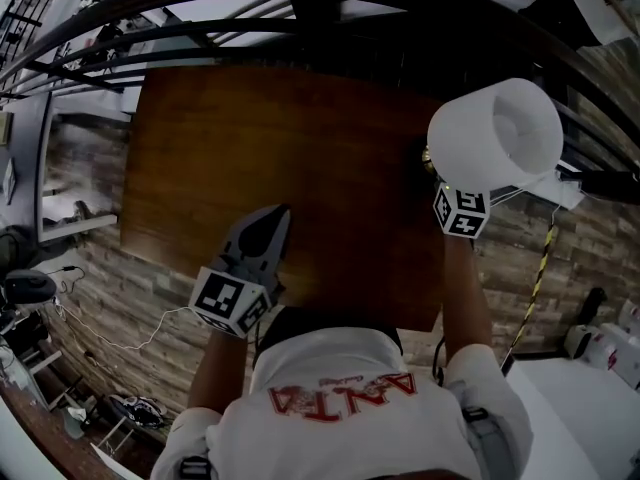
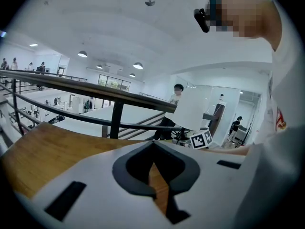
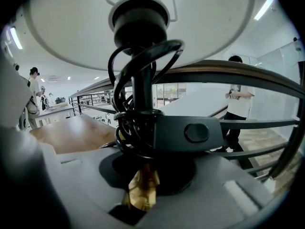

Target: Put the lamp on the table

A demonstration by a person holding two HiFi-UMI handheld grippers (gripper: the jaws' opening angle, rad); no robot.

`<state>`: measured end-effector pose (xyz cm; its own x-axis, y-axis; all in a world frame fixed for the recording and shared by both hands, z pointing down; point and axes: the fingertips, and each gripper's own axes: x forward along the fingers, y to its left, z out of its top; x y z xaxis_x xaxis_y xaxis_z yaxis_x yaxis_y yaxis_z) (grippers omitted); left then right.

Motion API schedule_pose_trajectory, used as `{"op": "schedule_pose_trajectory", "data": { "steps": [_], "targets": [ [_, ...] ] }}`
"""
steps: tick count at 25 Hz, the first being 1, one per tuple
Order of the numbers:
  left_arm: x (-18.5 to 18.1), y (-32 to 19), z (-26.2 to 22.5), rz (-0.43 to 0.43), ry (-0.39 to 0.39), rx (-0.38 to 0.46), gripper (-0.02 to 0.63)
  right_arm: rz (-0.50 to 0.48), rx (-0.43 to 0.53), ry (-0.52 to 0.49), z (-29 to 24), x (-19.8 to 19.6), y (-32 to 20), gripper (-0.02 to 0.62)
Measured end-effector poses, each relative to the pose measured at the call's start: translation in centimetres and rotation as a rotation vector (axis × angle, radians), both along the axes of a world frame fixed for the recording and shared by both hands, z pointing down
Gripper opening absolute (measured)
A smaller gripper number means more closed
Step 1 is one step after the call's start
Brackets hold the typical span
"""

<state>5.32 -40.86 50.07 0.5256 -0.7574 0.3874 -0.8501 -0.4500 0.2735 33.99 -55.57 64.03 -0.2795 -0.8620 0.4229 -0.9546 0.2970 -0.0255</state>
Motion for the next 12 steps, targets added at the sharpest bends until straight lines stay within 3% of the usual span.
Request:
{"op": "schedule_pose_trajectory", "data": {
  "steps": [12],
  "targets": [
    [-0.5,0.0,0.5,0.005,0.011,-0.004,0.006,-0.007,-0.006,-0.023,0.9,-1.7,0.4,0.081]
  ]
}}
